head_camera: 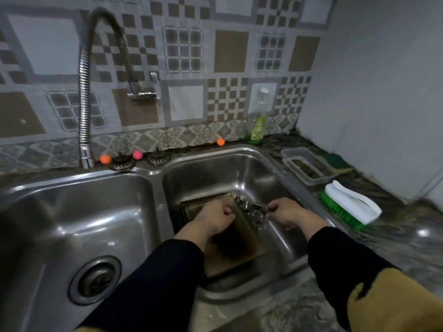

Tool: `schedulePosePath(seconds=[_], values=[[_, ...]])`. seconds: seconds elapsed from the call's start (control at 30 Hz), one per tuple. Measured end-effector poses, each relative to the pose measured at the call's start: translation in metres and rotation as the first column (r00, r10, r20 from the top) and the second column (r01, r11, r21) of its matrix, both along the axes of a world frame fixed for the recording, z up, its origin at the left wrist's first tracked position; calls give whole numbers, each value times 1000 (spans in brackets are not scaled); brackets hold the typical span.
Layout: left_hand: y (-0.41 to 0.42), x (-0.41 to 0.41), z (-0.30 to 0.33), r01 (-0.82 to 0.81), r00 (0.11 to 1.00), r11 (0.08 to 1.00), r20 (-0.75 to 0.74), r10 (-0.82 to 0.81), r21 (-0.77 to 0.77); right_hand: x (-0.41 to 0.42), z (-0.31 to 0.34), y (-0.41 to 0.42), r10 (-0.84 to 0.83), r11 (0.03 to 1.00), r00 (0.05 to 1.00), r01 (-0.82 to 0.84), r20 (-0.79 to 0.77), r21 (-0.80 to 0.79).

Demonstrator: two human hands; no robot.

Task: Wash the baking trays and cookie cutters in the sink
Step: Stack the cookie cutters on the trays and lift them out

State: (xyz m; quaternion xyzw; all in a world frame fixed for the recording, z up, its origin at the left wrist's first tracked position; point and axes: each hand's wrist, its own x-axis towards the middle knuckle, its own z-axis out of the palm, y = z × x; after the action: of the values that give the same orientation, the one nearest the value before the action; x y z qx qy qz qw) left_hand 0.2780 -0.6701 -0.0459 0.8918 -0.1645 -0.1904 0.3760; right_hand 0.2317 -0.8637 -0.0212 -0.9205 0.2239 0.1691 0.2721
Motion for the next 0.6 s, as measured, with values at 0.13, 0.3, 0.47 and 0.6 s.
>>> schedulePosePath(seconds=[0.13,0.3,0.47,0.6], values=[[-54,8,-8,31,999,990,22,-35,139,11,-21,-25,81,997,996,-82,-46,-14],[-108,31,-40,48,990,868,91,-106,494,49,-72,-51,171,985,985,-172,-18,-13],[-137,57,-81,82,976,666,75,-204,742,97,-99,-64,321,946,947,-322,-30,-37],[-150,77,-94,81,965,537,69,-254,840,121,-113,-66,432,891,887,-447,-161,-74]])
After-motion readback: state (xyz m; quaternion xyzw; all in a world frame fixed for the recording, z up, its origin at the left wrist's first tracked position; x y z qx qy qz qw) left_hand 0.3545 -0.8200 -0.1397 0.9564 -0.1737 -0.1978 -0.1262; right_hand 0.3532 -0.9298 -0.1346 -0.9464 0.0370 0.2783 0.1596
